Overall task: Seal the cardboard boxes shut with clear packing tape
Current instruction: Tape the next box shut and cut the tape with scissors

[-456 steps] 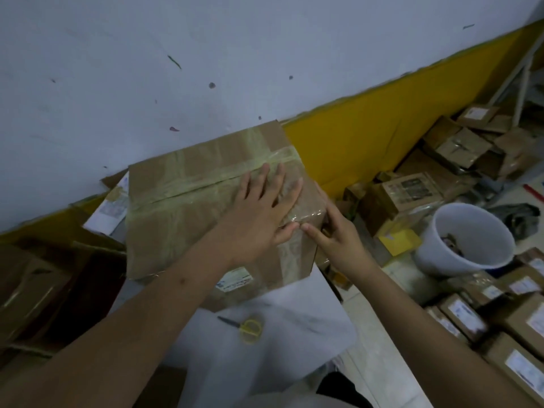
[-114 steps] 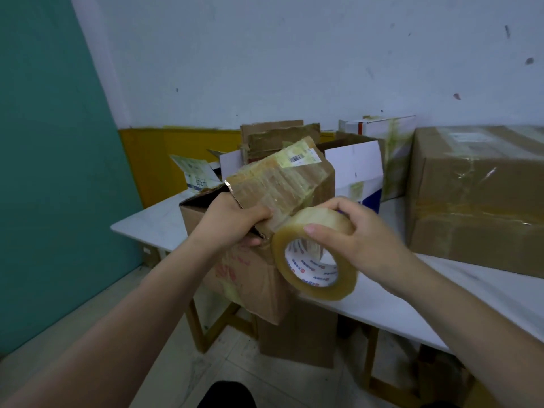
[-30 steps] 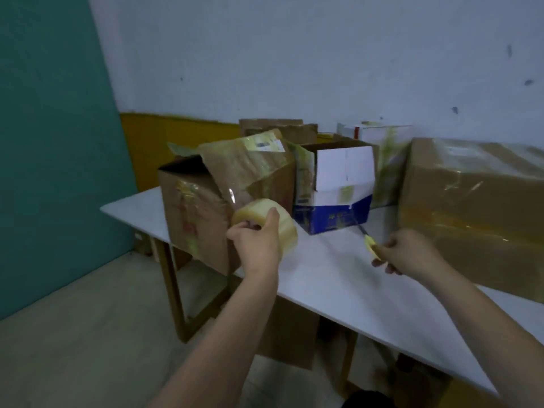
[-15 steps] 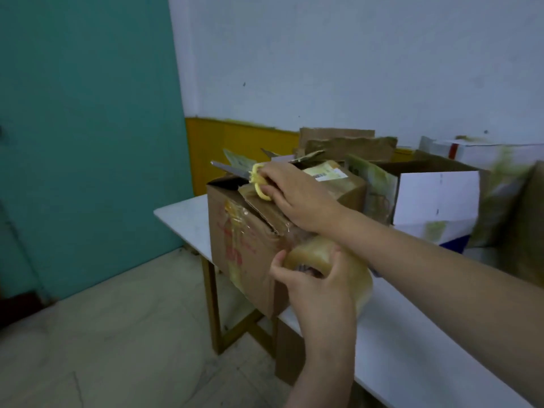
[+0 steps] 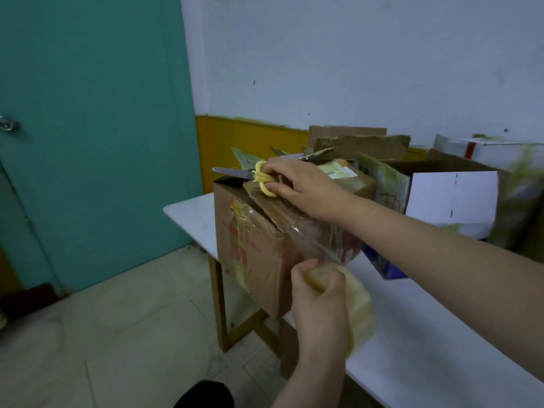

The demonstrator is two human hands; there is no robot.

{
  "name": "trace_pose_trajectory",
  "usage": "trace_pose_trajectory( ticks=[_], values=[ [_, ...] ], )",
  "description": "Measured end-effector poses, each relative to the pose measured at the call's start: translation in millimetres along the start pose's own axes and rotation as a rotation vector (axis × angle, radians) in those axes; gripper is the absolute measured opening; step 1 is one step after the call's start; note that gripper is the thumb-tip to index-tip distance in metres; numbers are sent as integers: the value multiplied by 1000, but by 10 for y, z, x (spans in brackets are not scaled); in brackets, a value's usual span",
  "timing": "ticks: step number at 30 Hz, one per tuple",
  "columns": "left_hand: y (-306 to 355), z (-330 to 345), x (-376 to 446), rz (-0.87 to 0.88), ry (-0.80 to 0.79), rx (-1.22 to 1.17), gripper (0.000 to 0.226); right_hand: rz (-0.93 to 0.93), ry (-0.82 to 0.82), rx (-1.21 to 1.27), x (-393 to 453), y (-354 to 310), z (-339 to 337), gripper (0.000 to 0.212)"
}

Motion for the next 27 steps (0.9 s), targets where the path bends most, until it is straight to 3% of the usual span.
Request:
trace_pose_trajectory(
  ticks=[4, 9, 13, 16, 22, 27],
  values=[
    [-97, -25, 19, -29, -4, -20, 15, 133, -233, -89, -231, -9, -398, 13],
    [-119, -18, 44, -17, -4, -19, 12, 540, -842, -64, -1137, 196, -565, 69],
    [-113, -41, 62, 32, 13, -3, 13, 753, -1176, -105, -1673, 405, -482, 59],
    [-106, -38, 56, 58, 4, -3, 12, 760, -1272, -189, -1691, 458, -337, 60],
    [-98, -4, 60, 80, -58, 19, 10, 689, -1366, -195, -1554, 422, -32, 82],
    [-118, -8, 129, 64, -82, 2, 10, 662, -1356, -142, -1470, 346, 106, 61]
  ],
)
Point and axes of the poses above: each hand's wrist, its own x-axis towards the middle knuckle, its own z-axis out of the palm, y = z × x, the point moved 10 cm from there along x, towards the middle knuckle, and after that the axes turned 1 degree about x, right-handed, at the moved point
